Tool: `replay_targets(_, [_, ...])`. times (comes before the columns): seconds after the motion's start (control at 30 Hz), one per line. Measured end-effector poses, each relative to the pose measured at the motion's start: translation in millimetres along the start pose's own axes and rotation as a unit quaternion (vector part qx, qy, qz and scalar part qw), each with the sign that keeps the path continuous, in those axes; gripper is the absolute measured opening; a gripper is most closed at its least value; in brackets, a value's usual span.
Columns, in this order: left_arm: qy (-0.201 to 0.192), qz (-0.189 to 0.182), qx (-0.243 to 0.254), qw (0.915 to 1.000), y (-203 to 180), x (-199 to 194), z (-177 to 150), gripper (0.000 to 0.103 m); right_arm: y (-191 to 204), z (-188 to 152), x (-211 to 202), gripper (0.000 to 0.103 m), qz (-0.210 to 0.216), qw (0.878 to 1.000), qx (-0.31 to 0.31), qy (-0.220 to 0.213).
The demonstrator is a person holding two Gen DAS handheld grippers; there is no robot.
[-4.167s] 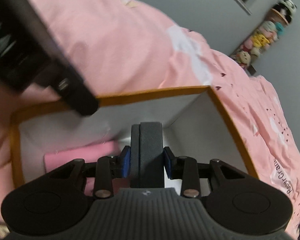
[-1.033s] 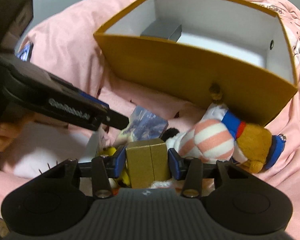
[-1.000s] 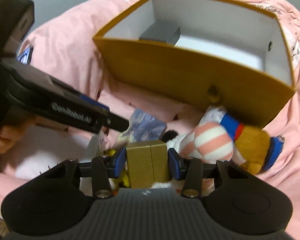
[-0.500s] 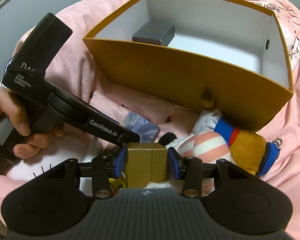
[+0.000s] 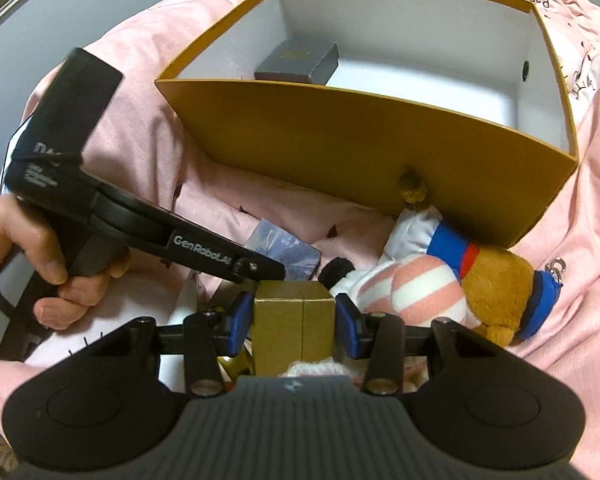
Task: Organize objects
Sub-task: 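Grasp the blue photo card pack with the left tool while the right tool grasps the gold box, then lift and carry the photo card pack and gold box over the orange box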
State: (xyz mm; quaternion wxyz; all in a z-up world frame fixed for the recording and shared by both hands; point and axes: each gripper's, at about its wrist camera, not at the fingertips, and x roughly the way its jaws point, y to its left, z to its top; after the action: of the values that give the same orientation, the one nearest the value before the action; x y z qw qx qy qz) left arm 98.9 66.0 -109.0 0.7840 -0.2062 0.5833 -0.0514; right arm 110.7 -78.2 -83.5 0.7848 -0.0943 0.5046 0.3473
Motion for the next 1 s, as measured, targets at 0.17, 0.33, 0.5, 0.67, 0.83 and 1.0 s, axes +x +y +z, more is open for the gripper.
replay_targets(0.17, [-0.020,0.006,0.027,0.9994,-15,-24,-11,0.032,4,-7,-4,0.047,-0.003,1.000,0.011,-0.004])
replay_targets(0.33, [-0.027,0.018,0.054,0.9980,-24,-38,-17,0.029,-2,-6,-5,0.047,-0.002,1.000,0.018,-0.003])
replay_targets(0.5, [-0.017,0.021,0.062,0.9977,-17,-29,-19,0.029,-4,-9,-3,0.047,0.000,1.000,0.023,-0.002])
replay_targets(0.67, [-0.020,0.020,0.066,0.9974,-18,-31,-27,0.029,-5,-13,-1,0.048,0.005,1.000,0.022,0.001])
replay_targets(0.83, [-0.021,0.013,0.059,0.9980,-15,-34,-32,0.030,-1,-15,-1,0.048,0.000,1.000,0.008,0.001])
replay_targets(1.0, [0.023,-0.013,0.030,0.9992,-7,-17,-34,0.033,-12,-16,-6,0.048,0.016,0.998,0.052,-0.011])
